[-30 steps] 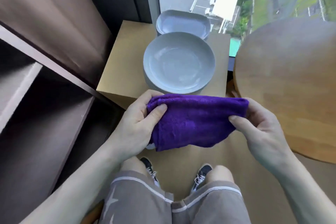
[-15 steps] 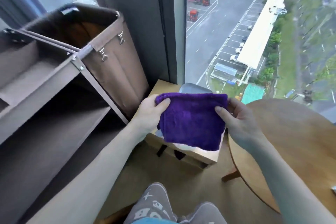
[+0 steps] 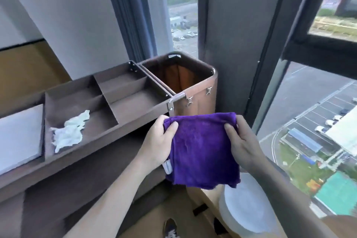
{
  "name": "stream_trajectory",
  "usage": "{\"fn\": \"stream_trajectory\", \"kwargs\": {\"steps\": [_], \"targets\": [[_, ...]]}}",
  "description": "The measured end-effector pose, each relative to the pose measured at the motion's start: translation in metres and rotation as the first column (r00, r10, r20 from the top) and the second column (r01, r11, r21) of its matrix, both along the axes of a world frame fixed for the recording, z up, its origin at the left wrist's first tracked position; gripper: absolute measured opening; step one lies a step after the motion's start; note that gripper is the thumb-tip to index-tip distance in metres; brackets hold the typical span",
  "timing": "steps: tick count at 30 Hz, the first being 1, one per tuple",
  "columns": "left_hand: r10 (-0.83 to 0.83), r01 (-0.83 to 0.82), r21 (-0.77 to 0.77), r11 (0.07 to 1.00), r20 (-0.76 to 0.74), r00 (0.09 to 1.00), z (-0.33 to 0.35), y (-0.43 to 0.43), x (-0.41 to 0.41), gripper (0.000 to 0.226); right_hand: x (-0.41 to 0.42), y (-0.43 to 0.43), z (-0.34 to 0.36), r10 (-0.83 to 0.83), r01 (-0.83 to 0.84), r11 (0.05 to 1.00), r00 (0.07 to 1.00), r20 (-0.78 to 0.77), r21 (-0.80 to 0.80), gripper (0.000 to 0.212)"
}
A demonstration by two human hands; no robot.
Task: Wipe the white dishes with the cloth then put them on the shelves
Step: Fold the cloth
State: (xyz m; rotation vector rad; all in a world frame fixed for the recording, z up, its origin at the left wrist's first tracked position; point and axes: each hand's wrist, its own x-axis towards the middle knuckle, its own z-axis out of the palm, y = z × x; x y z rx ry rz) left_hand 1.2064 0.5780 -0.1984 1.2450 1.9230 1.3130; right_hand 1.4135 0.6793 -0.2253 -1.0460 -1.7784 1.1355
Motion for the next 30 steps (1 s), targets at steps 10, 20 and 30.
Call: {"fn": "stream_trajectory", "kwargs": {"steps": [10, 20, 30], "targets": [[0.317, -0.312, -0.057, 0.948, 0.142, 0.938, 0.002, 0.023, -0.179, 0.019, -0.213, 0.084, 0.048, 0.272, -0.280, 0.960, 0.930, 0.246, -0.005, 0.015], [0.187, -0.370, -0.273, 0.888, -0.521, 0.833, -0.014, 0.101, -0.308, 0.025, -0.383, 0.184, 0.017, 0.268, -0.383, 0.923, 0.583, 0.767, -0.032, 0.015], [-0.055, -0.256, -0.243, 0.936, -0.816, 0.575, -0.041, 0.109, -0.304, 0.050, -0.381, 0.152, -0.037, 0.007, -0.481, 0.783, 0.642, 0.767, 0.395, 0.059]]}}
